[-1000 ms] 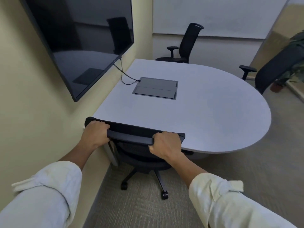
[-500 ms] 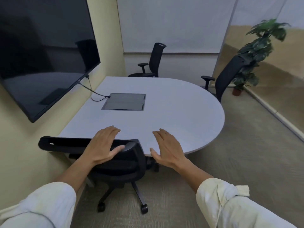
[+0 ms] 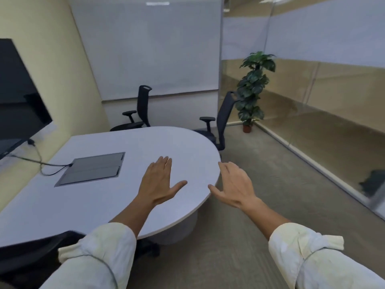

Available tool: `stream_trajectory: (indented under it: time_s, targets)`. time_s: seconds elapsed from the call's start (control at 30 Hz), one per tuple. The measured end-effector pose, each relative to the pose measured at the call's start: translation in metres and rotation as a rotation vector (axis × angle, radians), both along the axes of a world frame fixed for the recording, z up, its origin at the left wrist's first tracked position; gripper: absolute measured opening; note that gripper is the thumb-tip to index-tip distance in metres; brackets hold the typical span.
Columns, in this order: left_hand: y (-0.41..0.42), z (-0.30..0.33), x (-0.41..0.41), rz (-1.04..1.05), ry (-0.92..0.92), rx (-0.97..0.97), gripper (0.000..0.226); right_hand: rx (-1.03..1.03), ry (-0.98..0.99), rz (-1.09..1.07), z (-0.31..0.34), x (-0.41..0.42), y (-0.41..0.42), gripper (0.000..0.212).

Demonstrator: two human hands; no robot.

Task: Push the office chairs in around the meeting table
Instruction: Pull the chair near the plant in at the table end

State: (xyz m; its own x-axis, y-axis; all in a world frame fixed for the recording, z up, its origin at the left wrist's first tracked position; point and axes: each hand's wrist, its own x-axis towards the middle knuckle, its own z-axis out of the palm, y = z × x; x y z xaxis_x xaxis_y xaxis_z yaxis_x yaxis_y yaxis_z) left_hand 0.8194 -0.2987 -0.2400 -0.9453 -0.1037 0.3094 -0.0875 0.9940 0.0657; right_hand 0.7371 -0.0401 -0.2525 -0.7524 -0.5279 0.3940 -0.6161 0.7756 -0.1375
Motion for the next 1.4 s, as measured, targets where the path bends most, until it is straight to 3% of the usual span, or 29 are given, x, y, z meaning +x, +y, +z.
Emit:
stream_trajectory:
  time_s: [0.37, 0.83, 1.03, 1.1, 1.3, 1.4]
  targets:
    - [0.118, 0.002, -0.198, -0.154, -0.018, -0.024, 0.114, 0.059, -0.008, -0.254, -0.001, -0.149, 0.139, 0.093]
    - [0.166, 0.014, -0.532, -0.278, 0.009, -0.071, 0.108, 0.133, -0.021, -0.396, 0.012, -0.438, 0.179, 0.094]
    - [0.177, 0.004, -0.663, -0.273, 0.002, -0.048, 0.106, 0.108, -0.035, -0.375, 0.003, -0.569, 0.191, 0.095]
    - [0.197, -0.011, -0.765, -0.221, 0.015, -0.014, 0.105, 0.104, -0.054, -0.359, -0.009, -0.683, 0.21, 0.096]
    - [0.199, -0.027, -0.822, -0.174, -0.019, 0.011, 0.106, 0.172, -0.03, -0.263, -0.017, -0.751, 0.221, 0.095]
    - [0.216, -0.024, -0.897, -0.087, -0.021, 0.038, 0.107, 0.195, -0.042, -0.208, -0.007, -0.839, 0.238, 0.096]
